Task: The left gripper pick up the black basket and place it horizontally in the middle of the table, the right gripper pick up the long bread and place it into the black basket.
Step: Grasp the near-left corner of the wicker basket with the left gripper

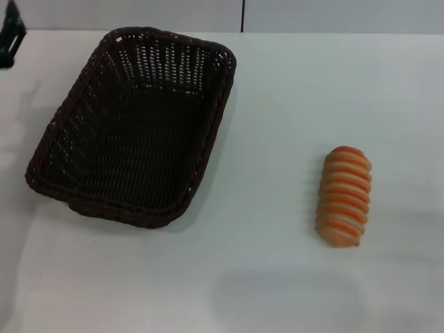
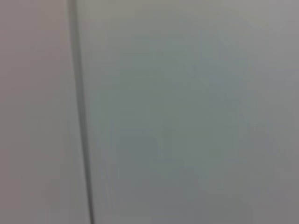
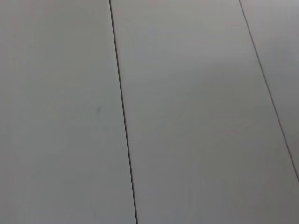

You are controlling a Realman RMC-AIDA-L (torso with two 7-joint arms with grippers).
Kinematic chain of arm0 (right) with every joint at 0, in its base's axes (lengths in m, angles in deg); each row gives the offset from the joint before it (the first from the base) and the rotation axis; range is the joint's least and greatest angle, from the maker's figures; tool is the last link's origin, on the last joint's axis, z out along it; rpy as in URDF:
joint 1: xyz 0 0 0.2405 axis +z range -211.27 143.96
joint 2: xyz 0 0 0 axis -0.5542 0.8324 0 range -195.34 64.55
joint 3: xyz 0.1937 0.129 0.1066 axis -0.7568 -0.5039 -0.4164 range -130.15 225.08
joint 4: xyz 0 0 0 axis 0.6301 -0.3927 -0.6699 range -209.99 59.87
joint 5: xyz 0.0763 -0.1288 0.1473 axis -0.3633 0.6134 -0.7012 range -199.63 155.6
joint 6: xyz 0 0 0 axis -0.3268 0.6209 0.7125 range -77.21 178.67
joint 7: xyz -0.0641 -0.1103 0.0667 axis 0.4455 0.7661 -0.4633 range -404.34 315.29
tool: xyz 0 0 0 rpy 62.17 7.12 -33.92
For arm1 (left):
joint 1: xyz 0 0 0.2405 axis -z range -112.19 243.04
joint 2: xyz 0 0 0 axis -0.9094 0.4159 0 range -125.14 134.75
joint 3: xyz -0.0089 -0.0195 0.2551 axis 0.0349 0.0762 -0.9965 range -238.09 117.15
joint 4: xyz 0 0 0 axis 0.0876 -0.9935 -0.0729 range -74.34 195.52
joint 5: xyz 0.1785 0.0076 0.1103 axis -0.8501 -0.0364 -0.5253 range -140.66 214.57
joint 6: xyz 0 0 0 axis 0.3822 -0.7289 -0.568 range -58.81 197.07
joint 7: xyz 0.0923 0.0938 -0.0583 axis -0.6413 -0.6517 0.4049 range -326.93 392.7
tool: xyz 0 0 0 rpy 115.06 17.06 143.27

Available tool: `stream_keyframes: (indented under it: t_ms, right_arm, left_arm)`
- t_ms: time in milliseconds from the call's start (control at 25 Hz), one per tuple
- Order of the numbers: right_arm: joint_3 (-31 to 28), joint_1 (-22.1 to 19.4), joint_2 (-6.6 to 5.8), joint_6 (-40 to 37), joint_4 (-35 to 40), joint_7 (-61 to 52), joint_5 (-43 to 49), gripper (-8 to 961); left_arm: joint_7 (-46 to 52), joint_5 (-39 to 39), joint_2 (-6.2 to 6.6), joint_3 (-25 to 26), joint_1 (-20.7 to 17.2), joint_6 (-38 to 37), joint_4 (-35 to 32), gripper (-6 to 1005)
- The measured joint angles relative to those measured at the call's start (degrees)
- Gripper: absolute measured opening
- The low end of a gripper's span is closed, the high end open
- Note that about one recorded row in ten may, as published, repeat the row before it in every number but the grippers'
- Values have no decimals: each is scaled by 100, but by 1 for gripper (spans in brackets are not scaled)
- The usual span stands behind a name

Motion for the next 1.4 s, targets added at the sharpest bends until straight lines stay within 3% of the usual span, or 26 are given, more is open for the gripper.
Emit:
stream_keyframes:
  t_ms: [40, 80, 120, 200, 240, 280, 320, 360, 440, 480, 520, 560, 600, 640, 680, 720, 760, 960, 1400]
  right_arm:
    - [0, 4, 0, 4, 1, 0, 0, 835]
    - [0, 8, 0, 7, 0, 0, 0, 835]
    - [0, 11, 0, 11, 1, 0, 0, 835]
    - [0, 12, 0, 35, 1, 0, 0, 834]
    - [0, 10, 0, 48, 1, 0, 0, 834]
    - [0, 8, 0, 64, 1, 0, 0, 834]
    - [0, 5, 0, 75, 1, 0, -1, 833]
    - [0, 3, -1, 119, 1, 0, -5, 833]
    - [0, 4, -3, 153, 2, 0, -7, 833]
    - [0, 6, -5, 185, 4, 0, -8, 832]
    - [0, 9, -7, 210, 6, 0, -9, 832]
    - [1, 16, -9, 226, 8, 0, -10, 832]
    - [1, 16, -9, 226, 8, 0, -10, 832]
    - [0, 18, -9, 228, 8, 0, -10, 831]
    - [0, 19, -9, 230, 7, 0, -9, 831]
    - [0, 22, -9, 233, 5, 0, -6, 831]
    - [0, 22, -9, 234, 13, 0, -6, 831]
    - [0, 33, -12, 290, 11, 4, -9, 829]
    - [0, 74, -21, 299, 11, 11, 12, 827]
  left_arm:
    - [-155, -339, 36, 112, -348, 1348, 1333, 809]
    - [-172, -428, 75, 144, -462, 1991, 1899, 809]
    - [-168, -476, 127, 156, -525, 2534, 2354, 808]
    - [-168, -476, 127, 156, -525, 2534, 2354, 808]
    - [-64, -515, 348, 148, -622, 4305, 3625, 808]
    - [14, -508, 465, 161, -551, 5459, 4245, 808]
    - [14, -508, 465, 161, -551, 5459, 4245, 808]
    - [9, -503, 504, 230, -444, 6550, 4770, 808]
    - [9, -503, 504, 230, -444, 6550, 4770, 808]
    - [-295, -477, 364, 459, -255, 7861, 5278, 808]
    - [-295, -477, 364, 459, -255, 7861, 5278, 808]
    - [-772, -446, 75, 754, -66, 8896, 5541, 808]
    - [-772, -446, 75, 754, -66, 8896, 5541, 808]
    - [-1107, -430, -131, 979, 79, 9525, 5642, 808]
    - [-1107, -430, -131, 979, 79, 9525, 5642, 808]
    - [-1363, -388, -260, 1241, 504, 10600, 5607, 807]
    - [-1356, -353, -246, 1263, 677, 10991, 5544, 807]
    - [-1355, -374, -251, 1266, 960, 11413, 5200, 807]
    - [-1269, -540, -244, 1340, 1068, 11031, 4563, 806]
